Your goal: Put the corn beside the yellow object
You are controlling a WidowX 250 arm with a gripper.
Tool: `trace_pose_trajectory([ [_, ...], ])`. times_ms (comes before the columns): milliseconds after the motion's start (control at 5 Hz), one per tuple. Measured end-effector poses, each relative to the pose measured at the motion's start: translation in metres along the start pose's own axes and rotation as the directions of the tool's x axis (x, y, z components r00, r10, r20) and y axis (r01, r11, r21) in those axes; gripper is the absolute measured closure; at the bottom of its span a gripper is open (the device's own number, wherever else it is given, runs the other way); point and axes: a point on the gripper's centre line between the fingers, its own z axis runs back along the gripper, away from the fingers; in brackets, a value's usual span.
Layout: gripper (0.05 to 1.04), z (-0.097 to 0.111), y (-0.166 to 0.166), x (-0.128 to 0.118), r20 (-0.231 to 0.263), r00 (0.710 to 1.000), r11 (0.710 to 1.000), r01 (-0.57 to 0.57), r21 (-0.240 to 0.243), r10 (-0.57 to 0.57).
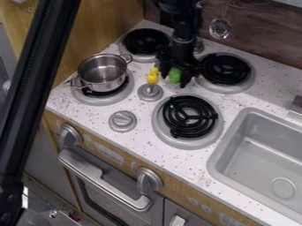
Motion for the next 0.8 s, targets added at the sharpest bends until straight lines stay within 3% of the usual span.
trace_pose_trajectory([
  [200,0.264,-0.010,0.001,-0.002,-0.022,1.000,1.000,0.001,-0.002,-0.001],
  [400,0.083,-0.011,-0.006,-0.011,-0.035,0.999,0.999,0.019,-0.037,-0.020],
  [600,0.083,0.014,-0.014,-0.020,-0.001,0.999,0.996,0.045,-0.077,-0.045],
  [800,0.083,0.051,-0.019,-0.033,0.039,0.998,0.993,0.054,-0.106,-0.050],
])
